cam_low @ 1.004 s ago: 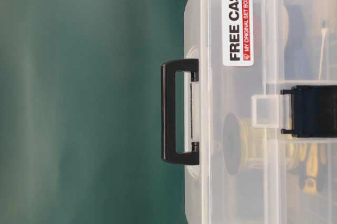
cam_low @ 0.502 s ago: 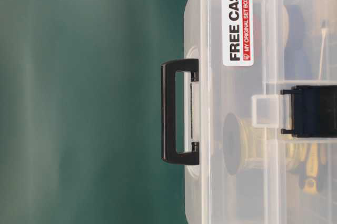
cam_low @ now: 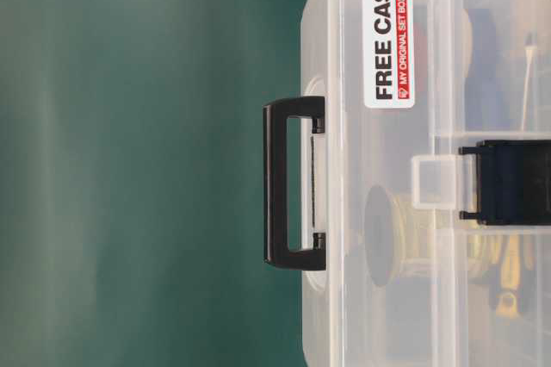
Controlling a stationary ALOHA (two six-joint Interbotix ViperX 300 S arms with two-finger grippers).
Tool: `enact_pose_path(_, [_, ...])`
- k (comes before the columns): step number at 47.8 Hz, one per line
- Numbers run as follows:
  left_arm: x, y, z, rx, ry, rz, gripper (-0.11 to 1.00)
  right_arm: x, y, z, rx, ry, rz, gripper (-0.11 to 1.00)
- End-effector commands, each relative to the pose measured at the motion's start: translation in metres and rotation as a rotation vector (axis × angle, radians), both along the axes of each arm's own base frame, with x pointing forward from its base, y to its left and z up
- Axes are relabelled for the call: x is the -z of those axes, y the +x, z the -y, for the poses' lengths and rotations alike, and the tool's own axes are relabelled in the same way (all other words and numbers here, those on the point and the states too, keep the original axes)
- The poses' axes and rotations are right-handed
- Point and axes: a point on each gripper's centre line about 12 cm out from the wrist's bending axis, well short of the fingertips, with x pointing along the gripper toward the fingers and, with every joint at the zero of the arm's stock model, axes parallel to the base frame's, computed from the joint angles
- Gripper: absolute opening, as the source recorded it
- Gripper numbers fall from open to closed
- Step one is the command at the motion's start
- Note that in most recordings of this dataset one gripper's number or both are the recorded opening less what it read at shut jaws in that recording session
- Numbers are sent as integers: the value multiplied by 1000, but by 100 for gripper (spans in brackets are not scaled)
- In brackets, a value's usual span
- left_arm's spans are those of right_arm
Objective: Open the tool box with both arms.
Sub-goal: 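Move both grippers to the lid's back corners and grip the lid edge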
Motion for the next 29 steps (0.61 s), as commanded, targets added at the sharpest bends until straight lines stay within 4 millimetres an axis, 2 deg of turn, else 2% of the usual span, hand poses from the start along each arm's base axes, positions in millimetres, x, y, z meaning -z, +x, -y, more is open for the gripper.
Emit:
enact_pose_path(1, [4, 8, -3, -4, -5, -36, 92, 0, 9, 7, 19, 9, -29, 86])
enact_pose_path(11, [33, 25, -8, -10, -30, -157, 92, 23, 29, 14, 14, 26, -144, 86])
enact_pose_path(23, [48, 42, -12, -12, -38, -196, 92, 32, 49, 20, 7, 35, -199, 86])
enact_pose_path(29, [48, 50, -14, -12, -38, -199, 92, 32, 54, 22, 6, 34, -199, 86])
